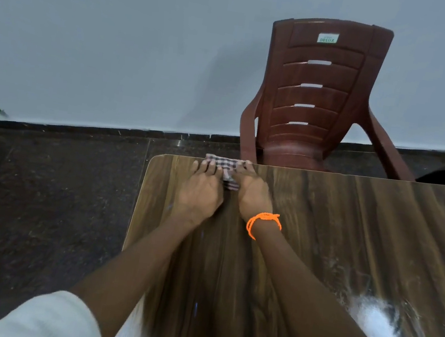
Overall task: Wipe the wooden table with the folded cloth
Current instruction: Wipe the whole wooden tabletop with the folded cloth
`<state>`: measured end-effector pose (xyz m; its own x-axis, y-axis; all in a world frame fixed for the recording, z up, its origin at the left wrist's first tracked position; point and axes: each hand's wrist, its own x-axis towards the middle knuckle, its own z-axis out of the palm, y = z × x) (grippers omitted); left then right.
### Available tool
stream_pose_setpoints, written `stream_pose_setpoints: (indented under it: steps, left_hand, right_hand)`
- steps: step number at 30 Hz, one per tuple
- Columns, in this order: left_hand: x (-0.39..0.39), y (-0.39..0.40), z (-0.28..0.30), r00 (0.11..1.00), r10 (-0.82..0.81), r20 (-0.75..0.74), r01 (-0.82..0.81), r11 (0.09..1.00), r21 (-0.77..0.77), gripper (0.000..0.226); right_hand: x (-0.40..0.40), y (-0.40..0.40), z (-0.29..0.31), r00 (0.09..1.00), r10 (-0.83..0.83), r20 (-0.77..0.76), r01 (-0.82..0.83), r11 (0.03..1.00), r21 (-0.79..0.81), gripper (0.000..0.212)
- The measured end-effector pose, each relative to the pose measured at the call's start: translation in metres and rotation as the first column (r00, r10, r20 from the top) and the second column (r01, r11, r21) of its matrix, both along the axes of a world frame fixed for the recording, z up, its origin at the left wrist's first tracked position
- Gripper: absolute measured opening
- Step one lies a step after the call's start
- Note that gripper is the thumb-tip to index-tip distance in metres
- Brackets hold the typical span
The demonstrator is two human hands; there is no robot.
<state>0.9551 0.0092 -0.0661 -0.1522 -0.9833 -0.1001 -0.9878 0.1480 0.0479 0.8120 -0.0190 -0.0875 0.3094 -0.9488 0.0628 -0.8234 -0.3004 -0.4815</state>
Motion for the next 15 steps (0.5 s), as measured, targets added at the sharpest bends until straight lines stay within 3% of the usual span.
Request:
stream_pose_setpoints:
  steps: [5, 9, 15]
  left_hand:
    - [-0.001, 0.045, -0.003, 0.996, 0.070, -0.056, -0.069, 0.998, 0.012, 0.039]
    - [-0.028, 0.065, -0.009, 0.999, -0.017, -0.028, 0.018, 0.999, 0.034, 0.050]
    - [-0.034, 0.020, -0.009, 0.993, -0.116, -0.015, 0.115, 0.993, -0.020, 0.054]
  right_hand:
    - [0.002, 0.051, -0.004, 0.999, 0.024, 0.027, -0.023, 0.999, -0.042, 0.038]
    - [-0.027, 0.075, -0.006, 1.000, -0.011, 0.011, 0.011, 0.998, -0.064, 0.035]
    - [-0.035, 0.039, 0.007, 0.992, -0.126, -0.021, 0.124, 0.990, -0.063, 0.026]
